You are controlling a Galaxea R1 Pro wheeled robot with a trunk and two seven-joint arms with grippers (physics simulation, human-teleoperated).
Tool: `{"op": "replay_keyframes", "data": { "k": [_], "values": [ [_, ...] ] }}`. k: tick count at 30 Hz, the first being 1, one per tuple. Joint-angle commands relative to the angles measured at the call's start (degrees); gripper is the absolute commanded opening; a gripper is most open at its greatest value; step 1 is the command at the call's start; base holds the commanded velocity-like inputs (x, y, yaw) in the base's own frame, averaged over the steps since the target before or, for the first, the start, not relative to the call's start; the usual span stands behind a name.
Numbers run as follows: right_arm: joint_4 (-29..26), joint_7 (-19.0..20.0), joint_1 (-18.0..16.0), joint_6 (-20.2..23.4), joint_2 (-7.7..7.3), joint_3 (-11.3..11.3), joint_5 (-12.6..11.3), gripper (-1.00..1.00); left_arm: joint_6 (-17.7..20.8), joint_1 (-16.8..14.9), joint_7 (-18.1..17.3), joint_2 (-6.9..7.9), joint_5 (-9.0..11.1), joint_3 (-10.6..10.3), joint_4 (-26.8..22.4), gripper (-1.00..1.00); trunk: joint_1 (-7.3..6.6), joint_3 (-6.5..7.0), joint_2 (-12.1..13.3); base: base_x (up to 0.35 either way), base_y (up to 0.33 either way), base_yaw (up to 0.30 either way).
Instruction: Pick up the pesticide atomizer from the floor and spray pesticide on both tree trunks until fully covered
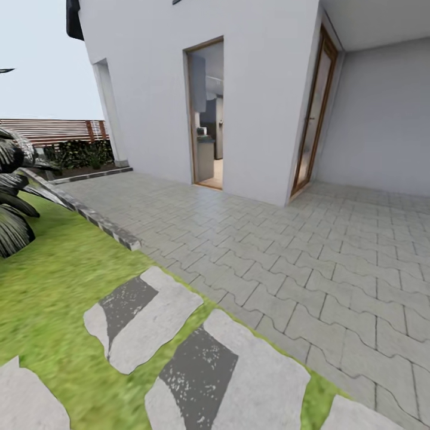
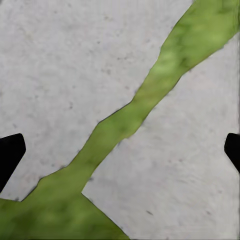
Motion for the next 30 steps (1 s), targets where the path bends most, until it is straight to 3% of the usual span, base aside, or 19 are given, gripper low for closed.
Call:
{"op": "replay_keyframes", "data": {
  "k": [1, 18, 30],
  "values": [
    [0.0, 0.0, 0.0, -0.2, 0.01, -0.1, 0.1, 1.00, -0.2, 0.0, 0.0, 0.01, 0.3, -0.1, 0.0, 1.00, 0.01, -0.05, 0.0, 0.188, -0.227, 0.084],
    [0.0, 0.1, 0.0, -0.2, 0.10, -0.1, 0.0, 1.00, -0.2, 0.0, 0.0, 0.01, 0.3, -0.1, 0.0, 1.00, 0.01, -0.05, 0.0, 0.165, -0.239, 0.236],
    [0.0, 0.1, 0.0, -0.2, 0.10, -0.1, 0.0, 1.00, -0.2, 0.0, 0.0, 0.01, 0.4, -0.1, 0.0, 1.00, 0.01, -0.05, 0.0, 0.043, -0.270, 0.277]
  ]
}}
